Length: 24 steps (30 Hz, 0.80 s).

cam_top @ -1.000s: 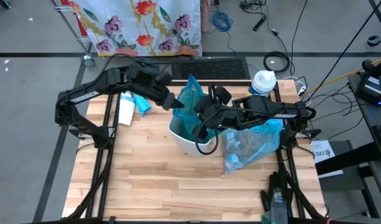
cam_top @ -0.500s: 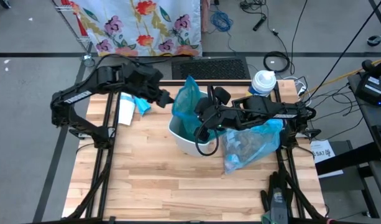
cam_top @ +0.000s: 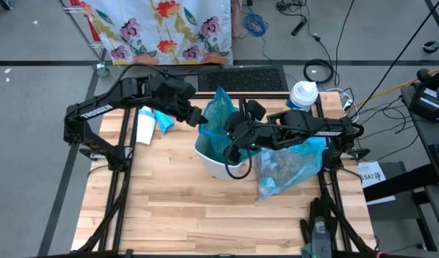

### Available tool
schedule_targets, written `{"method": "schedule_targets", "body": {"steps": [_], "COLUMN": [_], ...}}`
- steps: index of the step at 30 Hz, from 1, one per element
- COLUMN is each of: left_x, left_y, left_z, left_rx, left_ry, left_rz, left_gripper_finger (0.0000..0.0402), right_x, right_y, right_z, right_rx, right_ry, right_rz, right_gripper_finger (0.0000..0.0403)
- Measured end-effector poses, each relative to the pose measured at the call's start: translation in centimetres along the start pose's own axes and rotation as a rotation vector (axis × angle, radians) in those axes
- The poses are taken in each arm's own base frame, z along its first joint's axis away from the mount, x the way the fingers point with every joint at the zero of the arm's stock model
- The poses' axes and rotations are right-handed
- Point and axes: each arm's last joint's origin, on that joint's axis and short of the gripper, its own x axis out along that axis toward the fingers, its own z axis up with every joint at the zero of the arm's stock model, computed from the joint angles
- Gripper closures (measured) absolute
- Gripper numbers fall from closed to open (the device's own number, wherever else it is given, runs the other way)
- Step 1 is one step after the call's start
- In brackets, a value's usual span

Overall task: Place trash/remove bag and relplace
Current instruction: Insert the blue trash bag into the white trash bin

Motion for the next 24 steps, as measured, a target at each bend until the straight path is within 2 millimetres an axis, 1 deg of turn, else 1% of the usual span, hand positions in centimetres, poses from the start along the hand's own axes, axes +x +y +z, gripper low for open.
{"method": "schedule_targets", "body": {"steps": [2,4,7,8,12,16,20,24], "left_x": [0.5,0.8,0.9,0.8,0.9,0.6,0.2,-0.1], "left_y": [0.0,0.0,-0.1,-0.2,0.0,0.9,2.0,2.9], "left_z": [0.0,-0.1,-0.4,-0.5,-0.7,-0.1,0.9,1.7], "left_rx": [0.007,0.033,0.11,0.138,0.207,0.264,0.33,0.405], "left_ry": [0.024,0.04,0.025,0.01,-0.016,-0.017,-0.02,-0.021], "left_rz": [-0.002,0.008,0.028,0.046,0.139,0.177,0.193,0.206], "left_gripper_finger": [0.0281,0.0304,0.0372,0.0386,0.0397,0.0399,0.04,0.04], "right_x": [0.0,0.0,0.0,0.0,-0.4,-1.2,-1.5,-1.0], "right_y": [0.0,0.0,0.0,0.0,0.4,1.8,3.1,4.4], "right_z": [0.0,0.0,-0.1,-0.2,-0.6,-1.1,-1.1,-1.0], "right_rx": [0.001,0.002,0.015,0.018,0.022,-0.004,0.071,0.179], "right_ry": [-0.002,-0.002,0.006,0.014,0.036,0.069,0.051,0.028], "right_rz": [0.0,0.001,-0.003,-0.005,0.0,0.127,0.189,0.228], "right_gripper_finger": [0.0403,0.0403,0.0403,0.0403,0.0403,0.0403,0.0403,0.0403]}}
